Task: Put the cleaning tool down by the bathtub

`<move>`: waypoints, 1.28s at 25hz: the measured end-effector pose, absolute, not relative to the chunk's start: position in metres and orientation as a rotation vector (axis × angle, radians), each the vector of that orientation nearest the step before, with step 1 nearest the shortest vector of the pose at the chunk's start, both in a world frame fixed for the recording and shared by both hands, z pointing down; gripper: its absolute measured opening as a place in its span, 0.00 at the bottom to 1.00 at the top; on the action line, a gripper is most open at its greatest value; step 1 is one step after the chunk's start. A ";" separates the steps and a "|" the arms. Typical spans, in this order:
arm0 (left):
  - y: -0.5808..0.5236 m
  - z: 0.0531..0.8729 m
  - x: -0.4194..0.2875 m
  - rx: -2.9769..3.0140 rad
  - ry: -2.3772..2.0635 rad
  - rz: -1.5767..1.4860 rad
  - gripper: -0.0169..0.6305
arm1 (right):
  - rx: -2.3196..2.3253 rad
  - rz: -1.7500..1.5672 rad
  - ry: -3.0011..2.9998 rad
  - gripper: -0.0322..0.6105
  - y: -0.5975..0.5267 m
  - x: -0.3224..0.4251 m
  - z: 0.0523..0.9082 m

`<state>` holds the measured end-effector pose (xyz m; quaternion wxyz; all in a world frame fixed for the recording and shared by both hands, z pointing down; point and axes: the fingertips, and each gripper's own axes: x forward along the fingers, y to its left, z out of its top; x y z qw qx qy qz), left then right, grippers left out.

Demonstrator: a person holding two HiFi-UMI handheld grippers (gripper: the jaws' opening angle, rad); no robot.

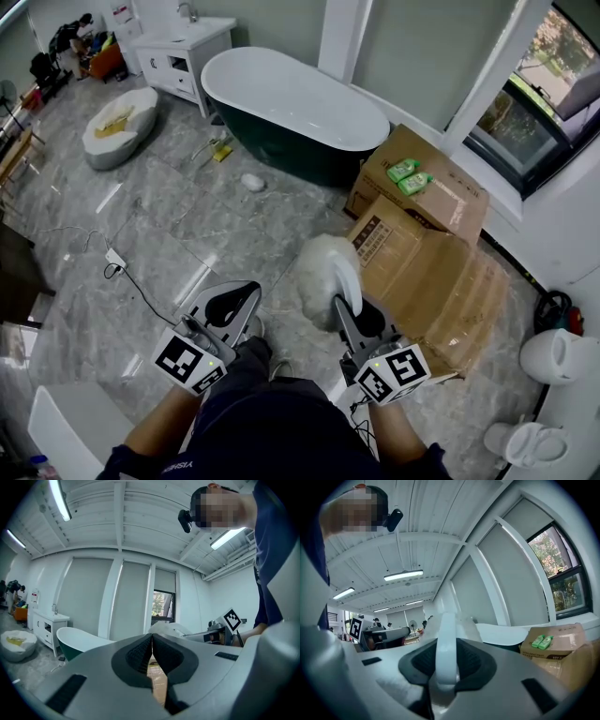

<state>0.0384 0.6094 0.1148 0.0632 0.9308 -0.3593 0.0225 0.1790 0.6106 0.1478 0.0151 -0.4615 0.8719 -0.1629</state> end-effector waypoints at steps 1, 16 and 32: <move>0.606 0.115 0.038 2.810 -1.087 0.066 0.08 | -1.436 -0.507 2.715 0.19 0.608 0.180 0.148; 0.533 0.135 0.011 2.795 -1.073 0.034 0.08 | -1.463 -0.507 2.742 0.19 0.539 0.156 0.164; 0.386 0.140 -0.043 2.789 -0.998 0.026 0.07 | -1.529 -0.551 2.735 0.19 0.398 0.096 0.168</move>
